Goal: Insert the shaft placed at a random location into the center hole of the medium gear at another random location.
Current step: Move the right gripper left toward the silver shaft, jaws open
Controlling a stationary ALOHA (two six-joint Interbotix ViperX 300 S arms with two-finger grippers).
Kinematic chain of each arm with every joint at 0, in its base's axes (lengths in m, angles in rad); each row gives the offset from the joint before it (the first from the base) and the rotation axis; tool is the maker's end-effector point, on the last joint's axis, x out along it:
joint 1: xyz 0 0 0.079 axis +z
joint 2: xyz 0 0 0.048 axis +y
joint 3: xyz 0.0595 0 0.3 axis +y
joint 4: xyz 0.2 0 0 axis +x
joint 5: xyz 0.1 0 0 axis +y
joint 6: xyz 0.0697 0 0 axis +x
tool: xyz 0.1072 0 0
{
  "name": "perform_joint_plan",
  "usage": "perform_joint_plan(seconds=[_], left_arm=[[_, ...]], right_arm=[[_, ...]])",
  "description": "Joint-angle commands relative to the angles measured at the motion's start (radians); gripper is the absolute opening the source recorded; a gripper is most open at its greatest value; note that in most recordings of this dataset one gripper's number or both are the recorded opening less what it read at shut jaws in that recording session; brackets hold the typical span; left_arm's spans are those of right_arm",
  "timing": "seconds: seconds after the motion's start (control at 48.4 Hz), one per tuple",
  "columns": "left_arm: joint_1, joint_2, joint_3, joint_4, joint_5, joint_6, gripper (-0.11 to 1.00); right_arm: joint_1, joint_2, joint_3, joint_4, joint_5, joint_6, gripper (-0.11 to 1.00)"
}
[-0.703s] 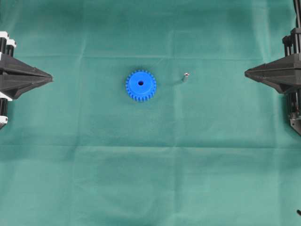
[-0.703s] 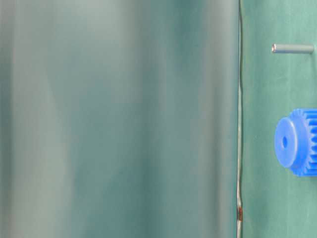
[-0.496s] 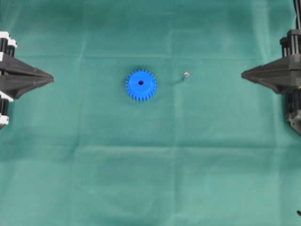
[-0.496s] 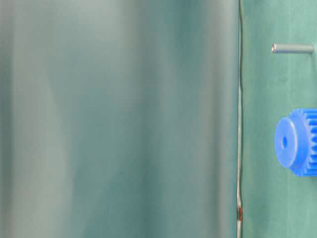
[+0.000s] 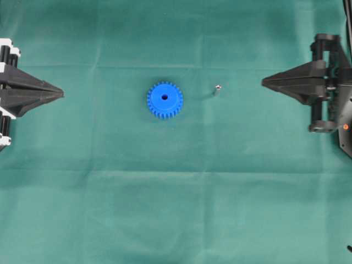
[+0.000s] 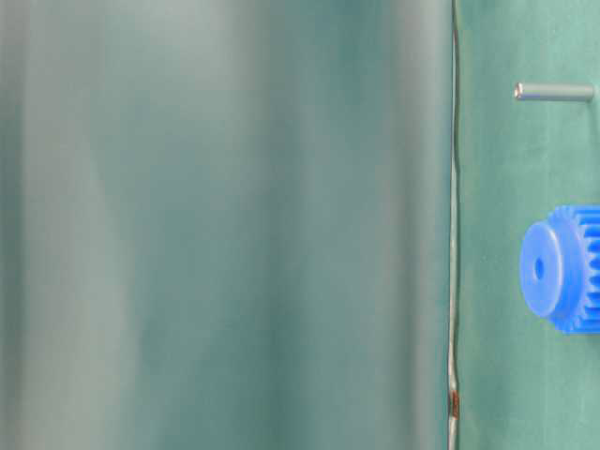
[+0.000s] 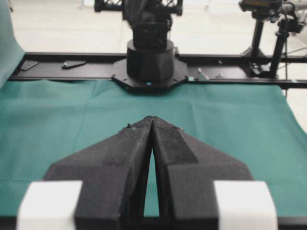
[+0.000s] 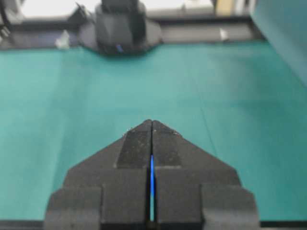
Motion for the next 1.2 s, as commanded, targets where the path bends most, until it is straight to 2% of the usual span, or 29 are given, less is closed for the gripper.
perform_joint_plan(seconds=[0.0,0.083,0.269,0.331,0.496,0.765,1.179], left_arm=[[0.002,0.006,-0.026,0.003,-0.003,0.0,0.0],[0.002,0.006,-0.026,0.003,0.002,-0.002,0.0],[0.002,0.006,-0.025,0.003,0.002,-0.002,0.0],[0.002,0.006,-0.026,0.003,0.005,0.0,0.0],[0.002,0.005,-0.026,0.003,0.014,-0.002,0.0],[0.002,0.006,-0.025,0.003,0.014,-0.002,0.0],[0.002,0.009,-0.025,0.003,0.032,-0.002,0.0]], right_arm=[[-0.015,0.052,-0.023,0.008,-0.021,0.009,0.07],[-0.029,0.123,-0.031,0.009,-0.032,0.008,0.22],[-0.055,0.275,-0.044,0.008,-0.084,0.005,0.77],[-0.067,0.324,-0.044,0.008,-0.114,0.005,0.87],[-0.084,0.451,-0.051,0.009,-0.195,0.003,0.82],[-0.104,0.588,-0.072,0.008,-0.249,0.0,0.82],[-0.12,0.73,-0.092,0.008,-0.307,0.0,0.81]])
